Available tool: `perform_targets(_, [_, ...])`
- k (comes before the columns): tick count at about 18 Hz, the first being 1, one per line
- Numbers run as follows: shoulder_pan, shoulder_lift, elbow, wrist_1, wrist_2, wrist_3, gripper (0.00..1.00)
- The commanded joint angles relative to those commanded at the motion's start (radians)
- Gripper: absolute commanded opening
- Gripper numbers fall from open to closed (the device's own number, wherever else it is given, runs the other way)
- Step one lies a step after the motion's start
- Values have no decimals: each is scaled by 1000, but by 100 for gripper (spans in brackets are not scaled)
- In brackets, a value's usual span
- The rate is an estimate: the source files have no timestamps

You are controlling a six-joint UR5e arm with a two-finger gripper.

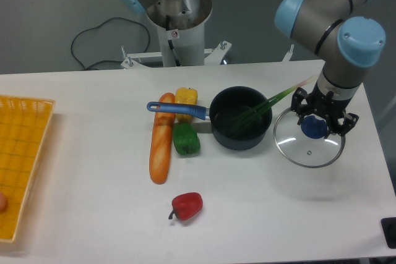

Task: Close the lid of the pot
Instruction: 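Lift the glass lid by its blue knob and carry it over the black pot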

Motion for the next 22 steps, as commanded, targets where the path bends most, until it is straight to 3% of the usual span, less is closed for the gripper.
perform_targets(14, [-20, 84, -20, -129, 5, -23, 49])
perform_targets(22, [-55, 164, -147, -124, 60, -32, 49])
